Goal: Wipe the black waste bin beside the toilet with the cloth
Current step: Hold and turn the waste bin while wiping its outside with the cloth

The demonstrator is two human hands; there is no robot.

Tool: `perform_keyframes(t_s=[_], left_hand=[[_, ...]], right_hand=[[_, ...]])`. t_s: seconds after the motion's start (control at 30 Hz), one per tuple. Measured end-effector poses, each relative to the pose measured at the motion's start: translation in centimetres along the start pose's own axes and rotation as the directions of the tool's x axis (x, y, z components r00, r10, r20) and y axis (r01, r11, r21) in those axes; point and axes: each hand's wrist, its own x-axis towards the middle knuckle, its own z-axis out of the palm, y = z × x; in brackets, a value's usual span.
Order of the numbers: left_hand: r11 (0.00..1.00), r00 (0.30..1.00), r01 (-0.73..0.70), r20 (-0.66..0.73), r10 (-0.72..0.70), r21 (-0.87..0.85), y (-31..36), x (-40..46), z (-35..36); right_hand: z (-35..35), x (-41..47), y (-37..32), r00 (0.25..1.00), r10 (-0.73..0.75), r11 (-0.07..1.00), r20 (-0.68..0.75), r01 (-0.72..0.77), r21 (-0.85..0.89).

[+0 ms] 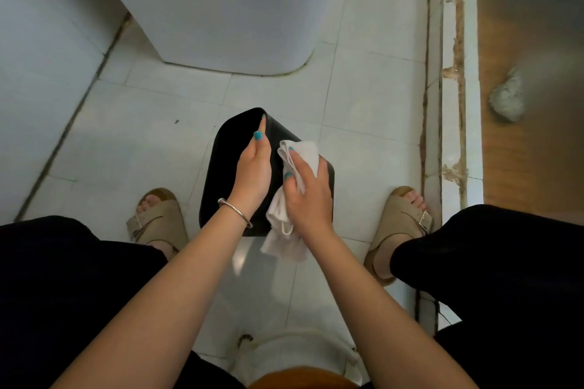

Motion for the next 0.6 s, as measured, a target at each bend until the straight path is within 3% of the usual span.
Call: perform_keyframes(t_s=[0.13, 0.37, 0.6], left_hand=[[0.997, 0.999, 0.05, -0.01, -0.051, -0.051, 0.5, -0.1, 0.2], [0.979, 0.996, 0.083, 0.028, -0.079, -0.185, 0.0, 0.0, 0.6], [0.993, 0.996, 0.075, -0.036, -0.079, -0.088, -0.1, 0.4, 0.2]], right_hand=[[0.3, -1.4, -2.4, 0.991, -0.131, 0.988, 0.015, 0.129, 0.089], [-0.3, -1.6, -2.7, 0.984, -0.179, 0.97, 0.019, 0.173, 0.172], [0.7, -1.6, -2.4, 0.985, -0.172, 0.977, -0.018, 0.173, 0.124]])
